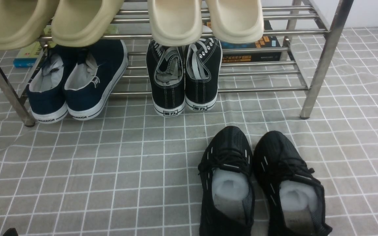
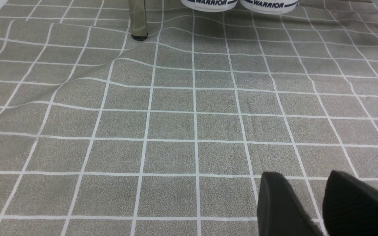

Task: Take the shoes off the shelf with your hand from the grey coffee tablecloth.
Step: 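Grasp the leftmost shoe on the bottom shelf of the shoe rack with the left gripper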

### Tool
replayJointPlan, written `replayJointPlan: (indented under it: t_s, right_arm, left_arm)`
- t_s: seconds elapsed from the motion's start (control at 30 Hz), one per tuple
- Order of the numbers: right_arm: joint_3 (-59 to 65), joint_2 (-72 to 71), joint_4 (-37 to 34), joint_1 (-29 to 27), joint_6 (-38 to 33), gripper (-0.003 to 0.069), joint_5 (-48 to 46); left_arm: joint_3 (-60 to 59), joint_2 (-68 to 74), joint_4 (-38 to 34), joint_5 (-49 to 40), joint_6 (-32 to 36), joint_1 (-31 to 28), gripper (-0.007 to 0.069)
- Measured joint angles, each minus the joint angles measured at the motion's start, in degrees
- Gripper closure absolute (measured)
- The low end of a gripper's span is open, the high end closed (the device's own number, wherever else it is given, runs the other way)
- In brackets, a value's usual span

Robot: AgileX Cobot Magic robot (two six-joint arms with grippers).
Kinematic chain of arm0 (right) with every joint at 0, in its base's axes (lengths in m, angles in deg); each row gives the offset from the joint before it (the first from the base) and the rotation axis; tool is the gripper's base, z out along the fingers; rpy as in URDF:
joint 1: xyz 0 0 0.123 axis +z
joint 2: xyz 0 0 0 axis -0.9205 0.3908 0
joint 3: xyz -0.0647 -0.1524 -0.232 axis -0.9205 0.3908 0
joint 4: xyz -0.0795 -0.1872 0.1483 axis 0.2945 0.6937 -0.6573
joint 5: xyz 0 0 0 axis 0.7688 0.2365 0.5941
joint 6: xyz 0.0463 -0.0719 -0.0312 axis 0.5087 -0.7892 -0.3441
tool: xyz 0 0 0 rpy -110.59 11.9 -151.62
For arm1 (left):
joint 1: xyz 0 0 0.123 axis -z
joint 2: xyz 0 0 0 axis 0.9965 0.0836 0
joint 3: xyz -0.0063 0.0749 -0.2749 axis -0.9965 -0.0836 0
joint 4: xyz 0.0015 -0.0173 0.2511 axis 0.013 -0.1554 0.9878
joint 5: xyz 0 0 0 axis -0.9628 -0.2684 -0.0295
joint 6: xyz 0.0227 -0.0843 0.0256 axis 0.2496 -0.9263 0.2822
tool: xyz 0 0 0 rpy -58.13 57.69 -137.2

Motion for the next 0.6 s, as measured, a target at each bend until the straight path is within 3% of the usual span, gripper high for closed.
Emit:
replayJointPlan:
  t_s: [0.3, 0.5, 0.57, 0.6]
  right_arm:
    - [0.0, 0.0, 0.0, 0.0, 0.0, 0.0451, 0.0]
    - [0.0, 0.0, 0.04, 0.0, 0.0, 0.0442, 0.0]
    - [0.0, 0.0, 0.04, 0.0, 0.0, 0.044, 0.0]
    - [0.0, 0.0, 0.04, 0.0, 0.0, 0.0439, 0.0]
  left_arm:
    - [-0.18, 0.0, -31.24, 0.96, -26.8, 0.0, 0.0384]
    - [-0.25, 0.0, -33.8, 8.42, -28.94, 0.0, 0.0384]
    - [-0.31, 0.0, -32.17, 13.05, -27.56, 0.0, 0.0394]
    - [-0.31, 0.16, -31.42, 20.67, -26.72, 0.0, 0.0419]
